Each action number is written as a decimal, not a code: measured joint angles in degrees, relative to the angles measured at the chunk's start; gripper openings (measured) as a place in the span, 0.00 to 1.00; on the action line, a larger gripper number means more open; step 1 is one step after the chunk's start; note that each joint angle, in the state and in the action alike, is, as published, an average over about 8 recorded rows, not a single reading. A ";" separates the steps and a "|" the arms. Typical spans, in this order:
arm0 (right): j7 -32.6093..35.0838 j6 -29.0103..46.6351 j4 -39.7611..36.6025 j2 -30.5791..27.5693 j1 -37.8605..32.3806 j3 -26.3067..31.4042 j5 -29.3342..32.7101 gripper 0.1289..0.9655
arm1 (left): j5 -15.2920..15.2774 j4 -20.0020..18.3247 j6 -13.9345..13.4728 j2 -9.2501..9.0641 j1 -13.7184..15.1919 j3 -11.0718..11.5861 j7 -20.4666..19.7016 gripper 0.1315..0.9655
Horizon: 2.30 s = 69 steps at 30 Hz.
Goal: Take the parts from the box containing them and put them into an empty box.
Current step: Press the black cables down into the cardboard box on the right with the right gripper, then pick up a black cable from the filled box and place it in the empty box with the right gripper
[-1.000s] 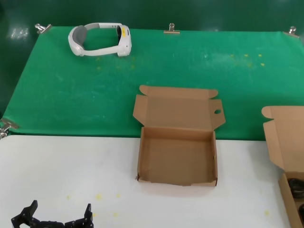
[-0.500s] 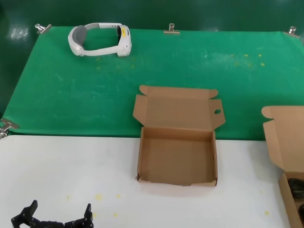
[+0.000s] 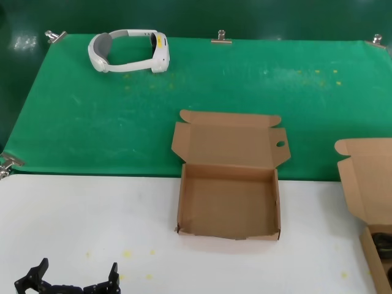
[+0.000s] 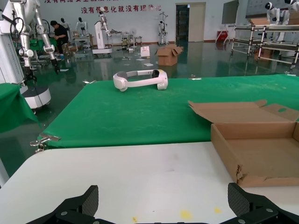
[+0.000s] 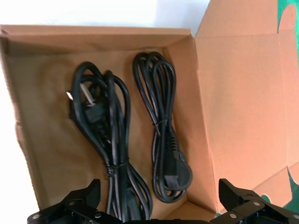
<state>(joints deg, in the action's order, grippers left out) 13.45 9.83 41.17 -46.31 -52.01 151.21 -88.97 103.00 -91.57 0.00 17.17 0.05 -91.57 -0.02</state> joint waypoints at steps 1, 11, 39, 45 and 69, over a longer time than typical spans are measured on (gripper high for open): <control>-0.27 0.44 -0.40 0.38 0.11 -1.14 1.31 0.94 | 0.00 0.00 0.00 0.00 0.00 0.00 0.00 1.00; 4.00 3.99 -4.43 4.41 0.96 -12.00 7.25 0.78 | 0.00 0.00 0.00 0.00 0.00 0.00 0.00 1.00; 3.28 9.81 -3.47 8.15 4.37 -27.77 19.44 0.19 | 0.00 0.00 0.00 0.00 0.00 0.00 0.00 1.00; -1.45 10.81 0.28 7.39 6.63 -30.41 24.67 0.09 | 0.00 0.00 0.00 0.00 0.00 0.00 0.00 1.00; -25.81 23.23 33.20 8.58 22.90 -55.05 52.34 0.04 | 0.00 0.00 0.00 0.00 0.00 0.00 0.00 1.00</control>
<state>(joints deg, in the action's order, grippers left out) -12.35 33.06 74.37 -37.73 -29.10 96.16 -36.63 103.00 -91.57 0.00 17.17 0.05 -91.57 -0.02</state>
